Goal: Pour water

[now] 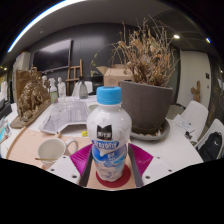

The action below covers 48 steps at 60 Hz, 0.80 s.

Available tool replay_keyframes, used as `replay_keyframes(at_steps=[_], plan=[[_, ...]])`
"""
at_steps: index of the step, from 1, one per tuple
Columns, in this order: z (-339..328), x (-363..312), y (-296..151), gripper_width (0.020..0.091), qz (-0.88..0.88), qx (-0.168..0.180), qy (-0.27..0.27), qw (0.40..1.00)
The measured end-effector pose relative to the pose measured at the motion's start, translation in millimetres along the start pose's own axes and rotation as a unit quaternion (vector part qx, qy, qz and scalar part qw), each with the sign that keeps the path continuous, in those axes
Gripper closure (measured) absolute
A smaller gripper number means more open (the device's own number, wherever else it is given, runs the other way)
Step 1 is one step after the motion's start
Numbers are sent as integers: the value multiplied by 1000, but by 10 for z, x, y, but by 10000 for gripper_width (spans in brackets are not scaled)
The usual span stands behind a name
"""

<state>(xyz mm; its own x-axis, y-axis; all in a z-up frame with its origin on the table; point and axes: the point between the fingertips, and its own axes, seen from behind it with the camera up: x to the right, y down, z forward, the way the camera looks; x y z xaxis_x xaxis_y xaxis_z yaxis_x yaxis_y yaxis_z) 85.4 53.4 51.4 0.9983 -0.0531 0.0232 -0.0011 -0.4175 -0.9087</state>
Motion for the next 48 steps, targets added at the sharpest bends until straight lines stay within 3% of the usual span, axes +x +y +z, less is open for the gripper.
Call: replay_keyframes(at_steps=[4, 7, 26, 36, 48], plan=[[-72, 17, -2, 232, 18, -12, 5, 1000], [-178, 33, -50, 265, 27, -16, 10, 999], [-1714, -280, -381, 247, 34, -63, 49, 996], [-2603, -630, -356, 247, 9, -83, 68, 994], [-3193, -1118, -279, 248, -19, -89, 63, 994]])
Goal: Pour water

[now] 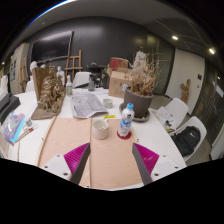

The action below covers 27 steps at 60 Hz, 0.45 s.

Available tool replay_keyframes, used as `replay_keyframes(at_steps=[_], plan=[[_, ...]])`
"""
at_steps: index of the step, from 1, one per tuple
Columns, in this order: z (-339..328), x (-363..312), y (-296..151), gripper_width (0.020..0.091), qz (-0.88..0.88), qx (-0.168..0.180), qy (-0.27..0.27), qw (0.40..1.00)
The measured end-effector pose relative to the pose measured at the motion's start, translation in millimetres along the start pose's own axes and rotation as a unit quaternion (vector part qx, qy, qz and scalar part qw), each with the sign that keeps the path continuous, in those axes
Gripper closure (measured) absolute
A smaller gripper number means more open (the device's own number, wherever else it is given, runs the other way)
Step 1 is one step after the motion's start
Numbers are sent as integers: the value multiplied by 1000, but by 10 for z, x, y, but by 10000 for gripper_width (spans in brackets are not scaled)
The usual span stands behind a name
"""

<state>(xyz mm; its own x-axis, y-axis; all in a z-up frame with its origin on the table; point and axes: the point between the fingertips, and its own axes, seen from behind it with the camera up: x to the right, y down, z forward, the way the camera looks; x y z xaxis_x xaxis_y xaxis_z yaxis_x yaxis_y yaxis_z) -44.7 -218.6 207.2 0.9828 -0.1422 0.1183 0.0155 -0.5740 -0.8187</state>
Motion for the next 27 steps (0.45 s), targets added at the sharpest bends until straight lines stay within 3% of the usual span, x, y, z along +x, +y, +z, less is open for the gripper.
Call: replay_keyframes(at_steps=[27], plan=[[-246, -331, 135, 250, -9, -6, -16, 1000]])
